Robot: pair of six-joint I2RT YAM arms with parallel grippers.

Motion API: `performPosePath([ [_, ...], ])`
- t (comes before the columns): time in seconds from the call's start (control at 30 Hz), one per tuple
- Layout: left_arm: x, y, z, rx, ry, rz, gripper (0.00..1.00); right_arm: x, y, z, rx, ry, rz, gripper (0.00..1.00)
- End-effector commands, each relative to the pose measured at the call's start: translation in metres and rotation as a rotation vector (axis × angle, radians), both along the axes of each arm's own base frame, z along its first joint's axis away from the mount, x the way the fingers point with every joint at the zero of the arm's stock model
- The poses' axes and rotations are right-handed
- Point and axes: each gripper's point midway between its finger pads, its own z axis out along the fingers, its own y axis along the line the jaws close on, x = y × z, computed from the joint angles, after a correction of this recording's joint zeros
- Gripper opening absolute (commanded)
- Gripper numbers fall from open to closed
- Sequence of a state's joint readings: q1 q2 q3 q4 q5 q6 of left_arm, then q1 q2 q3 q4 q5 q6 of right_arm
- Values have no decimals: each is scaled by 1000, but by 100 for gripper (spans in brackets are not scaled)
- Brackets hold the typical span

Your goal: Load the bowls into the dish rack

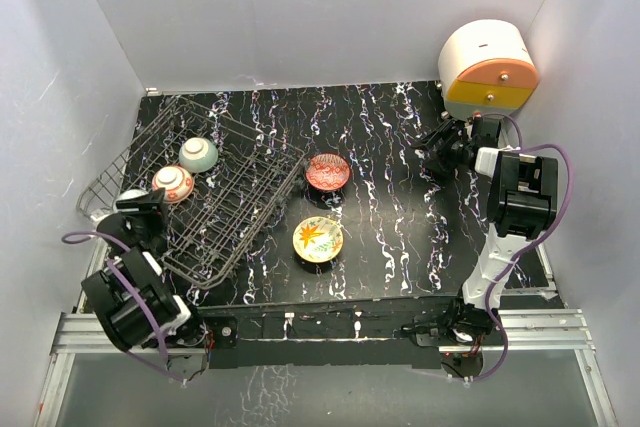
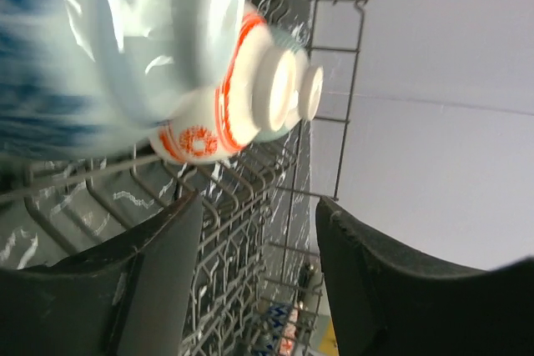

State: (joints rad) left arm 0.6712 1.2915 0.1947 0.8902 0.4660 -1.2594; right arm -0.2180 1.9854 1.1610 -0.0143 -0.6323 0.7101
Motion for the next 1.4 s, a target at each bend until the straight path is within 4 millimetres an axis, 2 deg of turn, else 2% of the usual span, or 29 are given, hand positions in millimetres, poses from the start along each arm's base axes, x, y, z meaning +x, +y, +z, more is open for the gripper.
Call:
performPosePath([
  [0.0, -14, -12, -18, -8, 182, -3, 58, 6, 0, 20, 6, -87, 4, 75],
  [0.13, -26, -9, -10, 47, 239, 26, 64, 3, 1, 22, 13, -95, 1, 75],
  [0.33, -28, -10, 4, 93, 275, -16, 64, -3, 4, 22, 22, -98, -1, 75],
  [0.5, -21, -9, 31, 99, 274, -29, 66, -4, 5, 21, 40, -98, -8, 75],
  [0.6, -21, -16, 43, 80, 304, -51, 73, -4, 5, 19, 48, -96, -10, 75],
  [0.7, -21, -14, 61, 103, 307, -54, 74, -2, 6, 21, 52, -98, -11, 75],
  [0.83, 0, -3, 91, 183, 282, -70, 74, 4, 6, 27, 64, -108, -9, 75],
  [0.93, 36, -12, 109, 303, 312, -170, 74, 9, 7, 29, 65, -110, -8, 75],
  [0.97, 51, -20, 114, 352, 331, -216, 74, 10, 7, 30, 65, -108, -8, 75],
  [1.0, 71, -28, 132, 420, 317, -261, 74, 12, 7, 30, 63, -108, -9, 75],
  [1.1, 117, -77, 138, 583, 347, -422, 74, 20, 7, 35, 57, -110, -12, 75],
  [1.17, 144, -115, 135, 670, 355, -525, 74, 26, 5, 39, 50, -108, -17, 75],
  [1.27, 166, -174, 133, 762, 321, -672, 74, 38, 2, 50, 39, -120, -23, 75],
  [1.37, 173, -244, 125, 854, 278, -844, 74, 47, -2, 59, 24, -126, -30, 75],
])
